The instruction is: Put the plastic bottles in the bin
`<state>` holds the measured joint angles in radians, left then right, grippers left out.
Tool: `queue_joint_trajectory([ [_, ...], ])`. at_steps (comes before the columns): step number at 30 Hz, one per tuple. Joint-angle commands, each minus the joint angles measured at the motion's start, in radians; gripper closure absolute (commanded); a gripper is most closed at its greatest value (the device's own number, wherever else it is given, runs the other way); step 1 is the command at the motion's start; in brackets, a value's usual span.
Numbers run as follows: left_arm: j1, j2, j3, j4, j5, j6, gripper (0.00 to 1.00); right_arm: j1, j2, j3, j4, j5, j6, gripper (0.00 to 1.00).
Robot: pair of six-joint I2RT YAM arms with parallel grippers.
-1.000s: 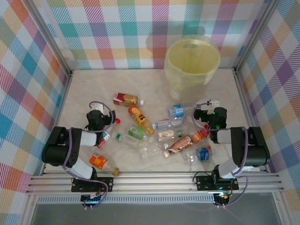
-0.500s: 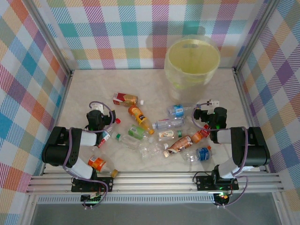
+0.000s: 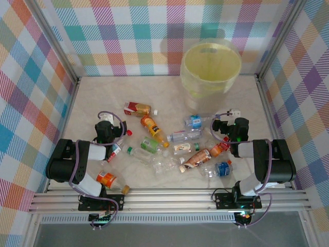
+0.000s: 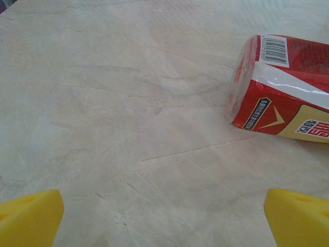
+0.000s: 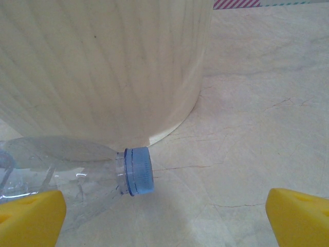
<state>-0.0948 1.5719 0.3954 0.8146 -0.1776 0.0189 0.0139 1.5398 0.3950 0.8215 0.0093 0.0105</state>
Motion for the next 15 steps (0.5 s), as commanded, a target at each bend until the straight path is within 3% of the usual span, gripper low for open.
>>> queue_joint_trajectory([
  [1, 0.007, -0.008, 0.015, 0.014, -0.008, -0.004, 0.00, -0.005, -0.005, 0.016, 0.010, -0.021, -0.003, 0.00],
  [15, 0.006, -0.084, -0.041, 0.049, -0.009, -0.004, 0.00, -0.004, -0.092, -0.022, 0.013, 0.010, 0.008, 0.00],
])
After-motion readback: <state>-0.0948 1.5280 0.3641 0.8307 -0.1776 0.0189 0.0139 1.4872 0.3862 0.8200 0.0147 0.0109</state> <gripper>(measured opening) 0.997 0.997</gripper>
